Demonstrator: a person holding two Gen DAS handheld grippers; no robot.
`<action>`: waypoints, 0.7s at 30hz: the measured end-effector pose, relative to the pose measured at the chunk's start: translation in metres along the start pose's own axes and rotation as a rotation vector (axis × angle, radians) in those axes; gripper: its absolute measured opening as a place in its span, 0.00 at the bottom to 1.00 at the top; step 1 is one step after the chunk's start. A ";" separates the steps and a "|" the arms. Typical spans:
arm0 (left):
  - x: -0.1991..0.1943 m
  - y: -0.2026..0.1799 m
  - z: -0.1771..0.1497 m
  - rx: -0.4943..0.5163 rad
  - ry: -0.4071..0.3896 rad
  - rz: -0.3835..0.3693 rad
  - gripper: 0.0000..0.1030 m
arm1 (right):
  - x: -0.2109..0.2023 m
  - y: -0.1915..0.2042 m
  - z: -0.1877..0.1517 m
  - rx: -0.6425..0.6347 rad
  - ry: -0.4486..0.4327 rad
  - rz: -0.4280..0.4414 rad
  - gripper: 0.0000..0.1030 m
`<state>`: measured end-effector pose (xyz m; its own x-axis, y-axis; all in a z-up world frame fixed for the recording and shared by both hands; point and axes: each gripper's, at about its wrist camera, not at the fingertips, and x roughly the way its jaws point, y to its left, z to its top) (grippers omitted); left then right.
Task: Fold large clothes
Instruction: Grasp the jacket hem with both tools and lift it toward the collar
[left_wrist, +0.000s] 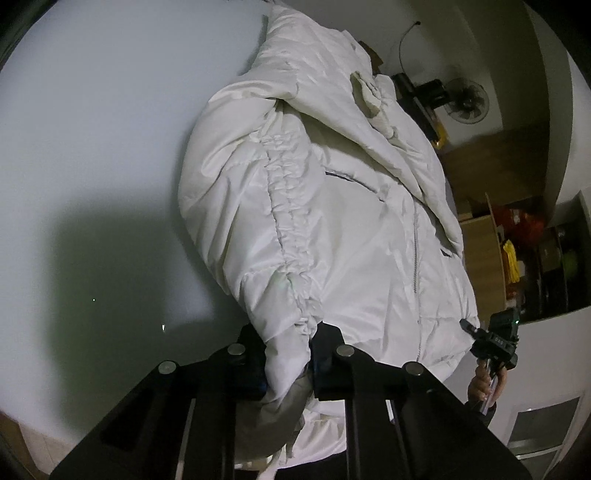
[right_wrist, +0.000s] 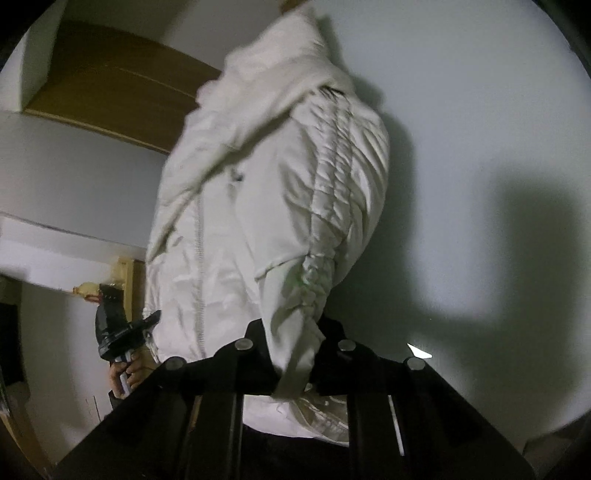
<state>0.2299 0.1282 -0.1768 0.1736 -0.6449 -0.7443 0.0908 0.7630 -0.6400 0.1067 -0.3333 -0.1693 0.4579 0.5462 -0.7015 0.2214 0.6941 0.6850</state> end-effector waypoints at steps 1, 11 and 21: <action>-0.001 0.000 -0.003 0.005 0.003 -0.001 0.13 | -0.002 -0.001 -0.003 -0.003 0.002 -0.008 0.13; -0.003 0.008 -0.012 0.009 0.005 -0.002 0.19 | 0.005 -0.023 -0.004 0.044 0.038 -0.068 0.24; -0.019 0.002 -0.036 0.050 0.049 -0.037 0.13 | -0.013 -0.015 -0.012 0.037 0.067 0.056 0.12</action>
<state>0.1917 0.1406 -0.1710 0.1212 -0.6728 -0.7298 0.1451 0.7394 -0.6575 0.0874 -0.3449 -0.1731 0.4123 0.6146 -0.6725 0.2294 0.6444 0.7295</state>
